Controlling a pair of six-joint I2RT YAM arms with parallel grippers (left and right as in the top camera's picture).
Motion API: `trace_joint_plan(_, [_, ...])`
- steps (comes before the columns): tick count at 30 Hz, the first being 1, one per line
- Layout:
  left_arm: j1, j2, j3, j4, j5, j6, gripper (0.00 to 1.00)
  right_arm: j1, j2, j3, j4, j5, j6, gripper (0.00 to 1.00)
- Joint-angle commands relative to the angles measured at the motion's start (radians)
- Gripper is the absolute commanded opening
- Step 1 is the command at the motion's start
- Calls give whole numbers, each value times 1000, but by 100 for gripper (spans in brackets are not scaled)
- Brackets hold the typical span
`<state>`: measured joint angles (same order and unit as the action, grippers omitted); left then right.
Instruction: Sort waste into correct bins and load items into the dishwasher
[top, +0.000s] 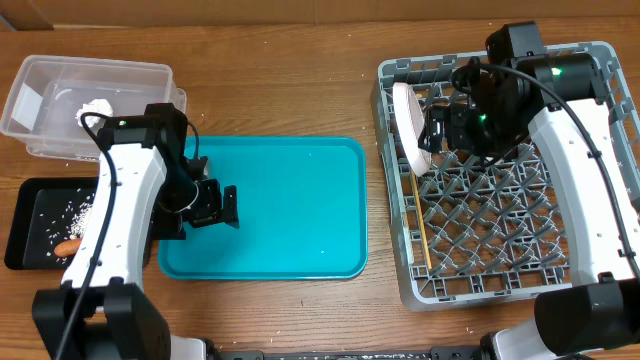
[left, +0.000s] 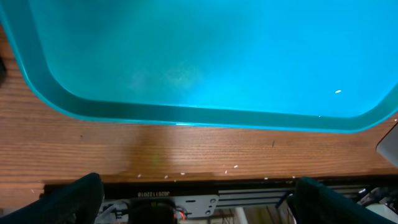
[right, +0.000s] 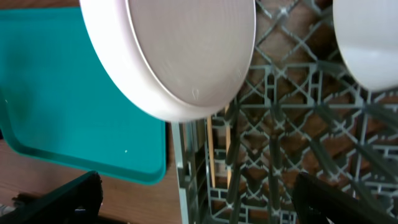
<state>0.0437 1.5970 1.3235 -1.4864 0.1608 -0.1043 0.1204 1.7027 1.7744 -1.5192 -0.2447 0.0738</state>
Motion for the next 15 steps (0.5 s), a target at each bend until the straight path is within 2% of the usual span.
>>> trace_joint_plan(1, [2,-122,-23,23,-3,23,100,-3,-50,10,-12,22,11,100])
trace_joint_plan(4, [2,-243,-74,74,-3,23,100,-4,-93,-25,11,28,12,100])
trace_joint_plan(8, [2,-457,-164,155,-9,23,100,-4,-217,-156,117,36,12,100])
trace_joint_plan(15, [2,-902,-296,282,-14,13,100,-3,-616,-521,391,109,13,100])
